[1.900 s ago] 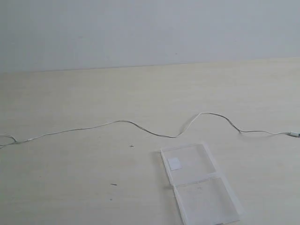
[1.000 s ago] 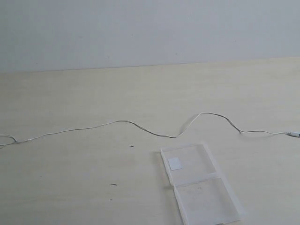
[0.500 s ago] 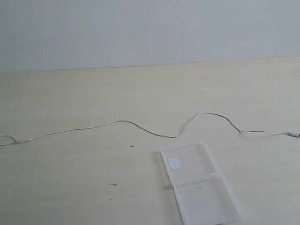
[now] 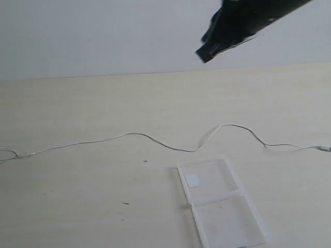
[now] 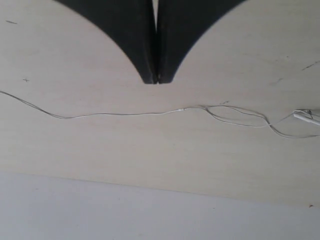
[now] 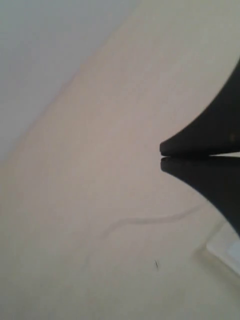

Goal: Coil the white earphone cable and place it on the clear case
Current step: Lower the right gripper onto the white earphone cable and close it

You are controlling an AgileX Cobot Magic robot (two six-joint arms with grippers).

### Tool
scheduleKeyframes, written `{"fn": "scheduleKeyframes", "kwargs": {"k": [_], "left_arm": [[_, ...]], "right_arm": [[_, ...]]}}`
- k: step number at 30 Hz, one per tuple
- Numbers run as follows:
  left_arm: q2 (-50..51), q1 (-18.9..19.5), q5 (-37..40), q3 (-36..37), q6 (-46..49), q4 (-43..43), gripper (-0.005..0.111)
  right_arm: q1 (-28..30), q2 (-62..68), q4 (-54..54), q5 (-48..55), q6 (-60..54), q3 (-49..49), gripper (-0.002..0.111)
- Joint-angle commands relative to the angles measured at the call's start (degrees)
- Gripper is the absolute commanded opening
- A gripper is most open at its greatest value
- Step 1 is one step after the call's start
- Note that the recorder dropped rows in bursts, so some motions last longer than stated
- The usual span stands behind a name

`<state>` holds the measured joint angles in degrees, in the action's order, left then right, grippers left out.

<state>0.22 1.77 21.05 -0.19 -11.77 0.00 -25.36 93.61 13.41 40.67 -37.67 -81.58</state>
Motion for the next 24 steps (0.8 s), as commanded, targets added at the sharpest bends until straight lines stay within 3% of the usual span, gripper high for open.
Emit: {"fn": "scheduleKeyframes", "kwargs": {"k": [1,5,10,13,18,24], "left_arm": [[-0.2,0.1,-0.4,0.2,-0.4,-0.3,0.000],[-0.2,0.1,-0.4,0.2,-0.4,-0.3,0.000],[-0.2,0.1,-0.4,0.2,-0.4,-0.3,0.000],[-0.2,0.1,-0.4,0.2,-0.4,-0.3,0.000],[-0.2,0.1,-0.4,0.2,-0.4,-0.3,0.000],[-0.2,0.1,-0.4,0.2,-0.4,-0.3,0.000]], "right_arm": [[-1.6,13.8,14.3,14.7,-14.8,-13.4,0.000],[-5.2,24.4,10.2,21.1,-12.0,-24.2,0.000],[-9.9,34.2,5.3,20.4,-5.9,-33.8,0.002],[-11.4,37.8,4.2,17.5,-5.7,-36.1,0.014],[-12.0,41.7,1.3,12.5,-1.5,-36.8,0.043],[-12.0,44.4,-2.9,9.6,4.7,-36.8,0.043]]}}
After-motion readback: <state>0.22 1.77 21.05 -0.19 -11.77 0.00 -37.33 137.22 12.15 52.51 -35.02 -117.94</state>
